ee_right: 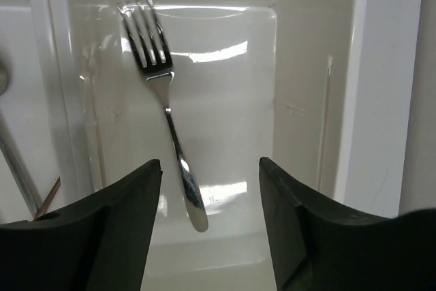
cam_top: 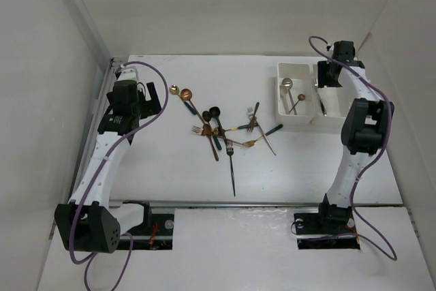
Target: Sort the eating utensils into containers
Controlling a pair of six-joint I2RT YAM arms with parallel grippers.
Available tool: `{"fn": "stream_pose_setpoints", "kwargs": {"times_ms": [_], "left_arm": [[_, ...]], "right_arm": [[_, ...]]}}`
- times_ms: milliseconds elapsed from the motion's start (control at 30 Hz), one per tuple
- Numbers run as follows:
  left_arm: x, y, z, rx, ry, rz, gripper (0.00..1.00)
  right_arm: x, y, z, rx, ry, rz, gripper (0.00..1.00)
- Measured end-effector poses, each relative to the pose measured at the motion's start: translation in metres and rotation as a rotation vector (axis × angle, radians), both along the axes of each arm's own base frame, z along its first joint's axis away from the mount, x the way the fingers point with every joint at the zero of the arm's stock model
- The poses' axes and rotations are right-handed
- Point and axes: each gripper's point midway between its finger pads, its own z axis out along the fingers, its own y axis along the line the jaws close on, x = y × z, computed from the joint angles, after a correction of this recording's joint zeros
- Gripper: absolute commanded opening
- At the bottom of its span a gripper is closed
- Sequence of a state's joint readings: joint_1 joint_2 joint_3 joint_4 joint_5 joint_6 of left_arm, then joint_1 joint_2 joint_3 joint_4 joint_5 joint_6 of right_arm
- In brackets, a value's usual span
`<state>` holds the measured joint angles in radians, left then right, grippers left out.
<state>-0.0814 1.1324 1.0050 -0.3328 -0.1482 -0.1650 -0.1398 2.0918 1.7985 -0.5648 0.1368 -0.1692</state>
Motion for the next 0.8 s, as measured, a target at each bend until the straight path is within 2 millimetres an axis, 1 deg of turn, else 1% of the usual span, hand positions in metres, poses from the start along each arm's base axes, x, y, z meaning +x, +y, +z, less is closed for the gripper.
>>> {"fn": "stream_pose_setpoints", "kwargs": {"times_ms": [33, 67, 100, 167, 200, 233, 267, 300, 333, 367, 400, 433, 467, 500, 533, 567, 600, 633, 667, 700, 733, 767, 800], "left_arm": [[0.0, 0.0, 0.0, 0.0, 0.0, 0.0, 0.99], [0.0, 0.0, 0.0, 0.0, 0.0, 0.0, 0.99], [0.0, 0.0, 0.0, 0.0, 0.0, 0.0, 0.99], [0.0, 0.0, 0.0, 0.0, 0.0, 0.0, 0.99], [0.0, 0.0, 0.0, 0.0, 0.0, 0.0, 0.99], [0.0, 0.0, 0.0, 0.0, 0.0, 0.0, 0.99], [0.0, 0.0, 0.0, 0.0, 0.0, 0.0, 0.99], [0.0, 0.0, 0.0, 0.0, 0.0, 0.0, 0.99], [0.0, 0.0, 0.0, 0.0, 0.0, 0.0, 0.99], [0.0, 0.0, 0.0, 0.0, -0.001, 0.0, 0.99], [0.0, 0.0, 0.0, -0.001, -0.001, -0.001, 0.99], [0.0, 0.0, 0.0, -0.001, -0.002, -0.001, 0.99], [0.0, 0.0, 0.0, -0.001, -0.002, -0.001, 0.99], [0.0, -0.001, 0.0, -0.002, -0.002, -0.003, 0.99], [0.001, -0.001, 0.0, -0.004, -0.003, -0.005, 0.99], [0.001, -0.001, 0.0, -0.005, -0.003, -0.007, 0.99], [0.001, -0.002, 0.0, -0.007, -0.003, -0.009, 0.99], [0.001, -0.002, 0.0, -0.008, -0.003, -0.011, 0.99], [0.001, -0.003, 0.0, -0.01, -0.003, -0.014, 0.99], [0.001, -0.003, -0.001, -0.01, -0.001, -0.015, 0.99], [0.0, -0.004, -0.002, -0.012, 0.001, -0.017, 0.99], [0.0, -0.004, -0.003, -0.012, 0.004, -0.018, 0.99], [0.0, -0.004, -0.004, -0.013, 0.006, -0.019, 0.99]], "right_arm": [[-0.003, 0.002, -0.002, 0.004, 0.015, 0.007, 0.67], [-0.004, 0.005, 0.0, 0.006, 0.018, 0.014, 0.84], [-0.004, 0.007, 0.005, 0.006, 0.008, 0.013, 0.84], [-0.007, 0.015, 0.021, -0.002, -0.022, 0.032, 0.84], [-0.012, 0.024, 0.033, -0.009, -0.043, 0.052, 0.86], [-0.018, 0.038, 0.048, -0.018, -0.07, 0.083, 0.86], [-0.026, 0.059, 0.063, -0.028, -0.092, 0.135, 0.86], [-0.033, 0.089, 0.08, -0.04, -0.124, 0.21, 0.78], [-0.041, 0.125, 0.097, -0.049, -0.161, 0.299, 0.7], [-0.049, 0.167, 0.111, -0.047, -0.195, 0.402, 0.6], [-0.058, 0.205, 0.118, -0.041, -0.216, 0.502, 0.52], [-0.072, 0.252, 0.12, -0.022, -0.227, 0.622, 0.38], [-0.086, 0.293, 0.114, -0.008, -0.214, 0.732, 0.32], [-0.102, 0.328, 0.102, 0.007, -0.187, 0.83, 0.27], [-0.118, 0.358, 0.083, 0.02, -0.142, 0.913, 0.27], [-0.134, 0.38, 0.06, 0.03, -0.083, 0.976, 0.3], [-0.149, 0.396, 0.036, 0.039, -0.018, 1.023, 0.33], [-0.159, 0.404, 0.019, 0.05, 0.033, 1.052, 0.39], [-0.174, 0.415, -0.008, 0.049, 0.109, 1.084, 0.41], [-0.183, 0.42, -0.025, 0.047, 0.16, 1.101, 0.43], [-0.19, 0.425, -0.037, 0.045, 0.191, 1.11, 0.43], [-0.196, 0.43, -0.044, 0.046, 0.213, 1.119, 0.43], [-0.201, 0.434, -0.047, 0.048, 0.226, 1.128, 0.43]]}}
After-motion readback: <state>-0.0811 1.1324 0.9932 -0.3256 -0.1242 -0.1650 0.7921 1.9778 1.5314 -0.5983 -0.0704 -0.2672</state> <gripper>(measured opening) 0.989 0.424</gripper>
